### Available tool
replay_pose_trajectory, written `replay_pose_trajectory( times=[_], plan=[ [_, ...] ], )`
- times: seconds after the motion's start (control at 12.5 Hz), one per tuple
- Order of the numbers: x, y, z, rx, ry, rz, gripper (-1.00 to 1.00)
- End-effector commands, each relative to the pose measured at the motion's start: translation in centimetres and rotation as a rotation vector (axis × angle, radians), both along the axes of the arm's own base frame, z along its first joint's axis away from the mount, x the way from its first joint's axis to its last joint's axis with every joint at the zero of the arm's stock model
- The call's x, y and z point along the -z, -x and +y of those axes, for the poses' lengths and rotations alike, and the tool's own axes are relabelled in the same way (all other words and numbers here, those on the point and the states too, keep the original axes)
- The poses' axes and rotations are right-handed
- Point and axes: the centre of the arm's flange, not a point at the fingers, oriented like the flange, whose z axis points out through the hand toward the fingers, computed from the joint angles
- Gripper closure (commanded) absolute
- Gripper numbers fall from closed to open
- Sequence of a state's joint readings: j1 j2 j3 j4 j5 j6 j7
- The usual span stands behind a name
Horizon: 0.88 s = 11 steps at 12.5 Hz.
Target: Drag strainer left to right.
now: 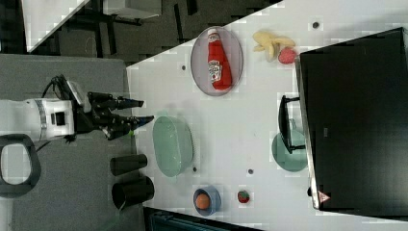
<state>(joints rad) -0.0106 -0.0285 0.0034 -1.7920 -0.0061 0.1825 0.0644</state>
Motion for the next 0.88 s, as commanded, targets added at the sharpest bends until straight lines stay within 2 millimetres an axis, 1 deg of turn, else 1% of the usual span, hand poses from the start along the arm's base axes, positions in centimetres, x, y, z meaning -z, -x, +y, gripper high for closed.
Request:
replay_pose_trajectory(
  times=[0.08, 0.16, 0.24, 0.32, 0.4, 0.48, 0.64, 0.88],
  plan=[
    [-9.0, 14.6, -3.0, 0.096, 0.004, -0.015, -0.59],
    [-8.9, 14.6, -2.9, 0.093, 0.003, -0.013, -0.82],
    [-8.8, 14.3, -2.2, 0.080, 0.000, -0.015, -0.99],
    [-8.5, 14.0, -0.8, 0.055, -0.005, -0.011, -1.00],
    [-8.0, 13.6, 1.3, 0.018, -0.005, 0.001, -1.00],
    [-7.3, 13.3, 3.8, -0.028, 0.002, 0.018, -1.00],
    [-5.2, 12.7, 9.6, -0.075, 0.039, 0.045, -1.00],
    [-1.0, 11.8, 18.9, -0.013, 0.086, 0.037, -1.00]
  ],
)
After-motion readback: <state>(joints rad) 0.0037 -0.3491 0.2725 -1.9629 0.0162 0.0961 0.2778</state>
